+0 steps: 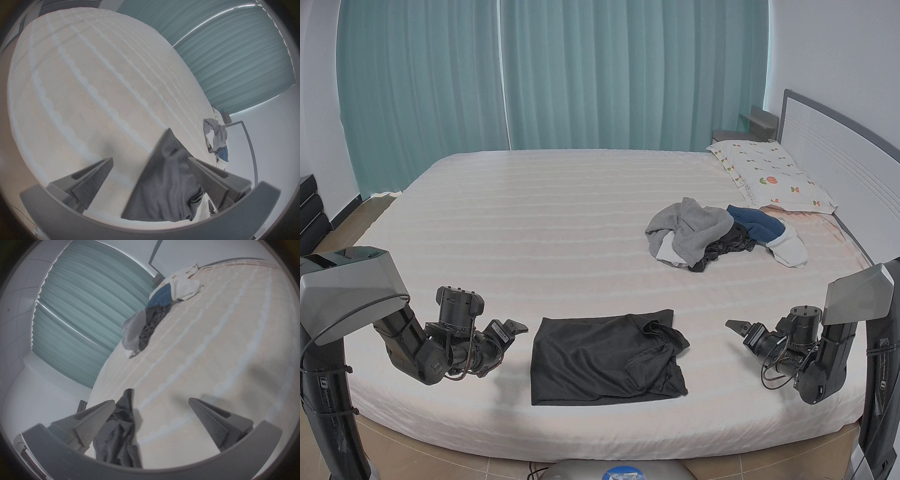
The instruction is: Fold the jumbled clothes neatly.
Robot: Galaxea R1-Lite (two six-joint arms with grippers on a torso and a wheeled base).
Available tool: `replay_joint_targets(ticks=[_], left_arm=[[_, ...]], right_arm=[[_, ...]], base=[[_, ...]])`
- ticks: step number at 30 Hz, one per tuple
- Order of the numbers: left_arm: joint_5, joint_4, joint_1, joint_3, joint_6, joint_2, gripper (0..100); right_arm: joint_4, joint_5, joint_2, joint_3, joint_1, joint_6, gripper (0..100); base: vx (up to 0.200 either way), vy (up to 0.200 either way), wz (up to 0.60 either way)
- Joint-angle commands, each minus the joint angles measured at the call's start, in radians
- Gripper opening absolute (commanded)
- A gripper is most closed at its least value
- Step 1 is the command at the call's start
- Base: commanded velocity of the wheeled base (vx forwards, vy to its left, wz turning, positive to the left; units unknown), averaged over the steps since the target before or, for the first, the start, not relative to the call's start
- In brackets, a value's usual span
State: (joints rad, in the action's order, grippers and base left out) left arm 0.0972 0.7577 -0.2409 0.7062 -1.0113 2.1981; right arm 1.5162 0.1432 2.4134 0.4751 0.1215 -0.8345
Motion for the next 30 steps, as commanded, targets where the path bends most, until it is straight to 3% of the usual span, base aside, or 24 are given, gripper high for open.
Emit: replay_joint_targets(ticks=[1,10,15,30], left_arm=[[0.001,0.0,0.0,-0.001,0.0,0.005,100],[-0.001,0.0,-0.002,-0.002,0.002,0.006,100],[-0.017,0.003,-0.006,0.006,0.005,0.019,100],[-0.024,0.022,-0.011,-0.007,0.01,0.025,100]], right_arm=[[0.001,0.003,-0.108,-0.049,0.018,-0.003,100],[-0.014,-0.025,-0.131,-0.044,0.135,0.005,100],[-0.125,-0.028,-0.177,0.04,0.187,0.011,100],[-0.154,-0.03,-0.076,0.094,0.178,0.005,100]], base=[[0.0,0.2,0.0],[0.0,0.2,0.0],[0.0,0.0,0.0],[0.027,0.0,0.0]])
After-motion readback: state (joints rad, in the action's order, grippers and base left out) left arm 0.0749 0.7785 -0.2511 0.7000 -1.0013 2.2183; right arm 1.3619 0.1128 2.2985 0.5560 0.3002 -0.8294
